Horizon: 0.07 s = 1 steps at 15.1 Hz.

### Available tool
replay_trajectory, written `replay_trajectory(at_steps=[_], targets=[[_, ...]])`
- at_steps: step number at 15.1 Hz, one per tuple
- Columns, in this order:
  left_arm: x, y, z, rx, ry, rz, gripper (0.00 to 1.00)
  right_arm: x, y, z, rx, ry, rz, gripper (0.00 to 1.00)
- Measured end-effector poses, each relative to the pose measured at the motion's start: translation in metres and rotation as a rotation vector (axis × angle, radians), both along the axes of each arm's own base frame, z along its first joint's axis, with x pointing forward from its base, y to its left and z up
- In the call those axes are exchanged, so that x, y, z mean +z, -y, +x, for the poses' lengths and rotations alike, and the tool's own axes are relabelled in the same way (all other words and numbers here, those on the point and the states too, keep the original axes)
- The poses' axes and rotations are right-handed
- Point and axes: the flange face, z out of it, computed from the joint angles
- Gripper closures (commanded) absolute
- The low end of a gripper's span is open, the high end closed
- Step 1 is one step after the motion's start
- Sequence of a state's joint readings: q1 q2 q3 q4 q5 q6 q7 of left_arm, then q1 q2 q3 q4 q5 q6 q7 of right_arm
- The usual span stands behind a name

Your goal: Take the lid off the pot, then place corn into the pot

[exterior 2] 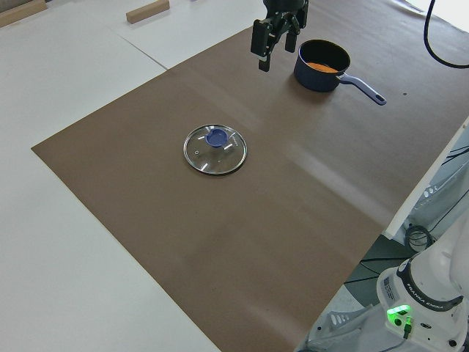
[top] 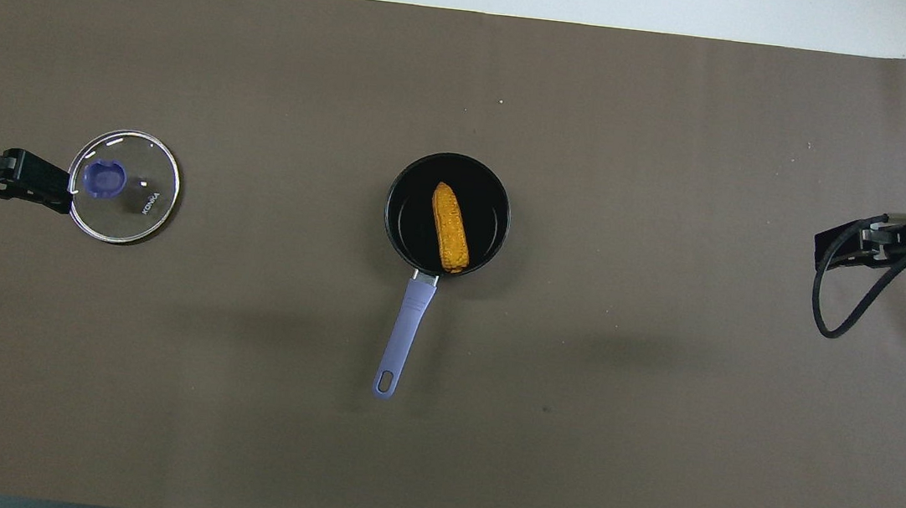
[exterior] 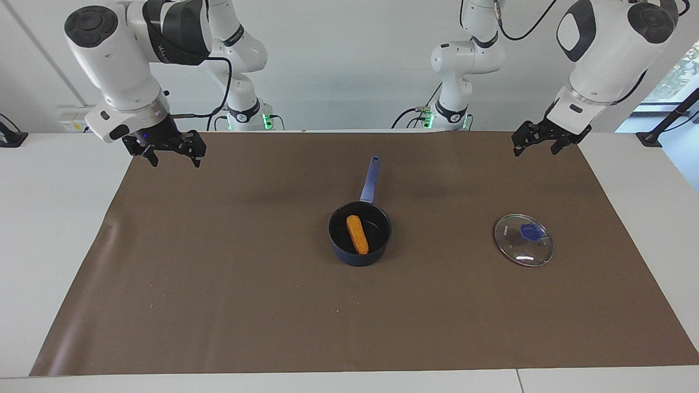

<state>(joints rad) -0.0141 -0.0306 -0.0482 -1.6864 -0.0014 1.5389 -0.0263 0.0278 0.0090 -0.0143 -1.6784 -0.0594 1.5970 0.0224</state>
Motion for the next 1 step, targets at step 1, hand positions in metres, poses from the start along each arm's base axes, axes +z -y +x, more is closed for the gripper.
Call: replay_trajectory(at_steps=[1], targets=[[0.0,0.0,0.0,0.0,0.0,0.0,0.0,0.0006,-0.0003,0.0,-0.001,0.001,0.007,0.0]])
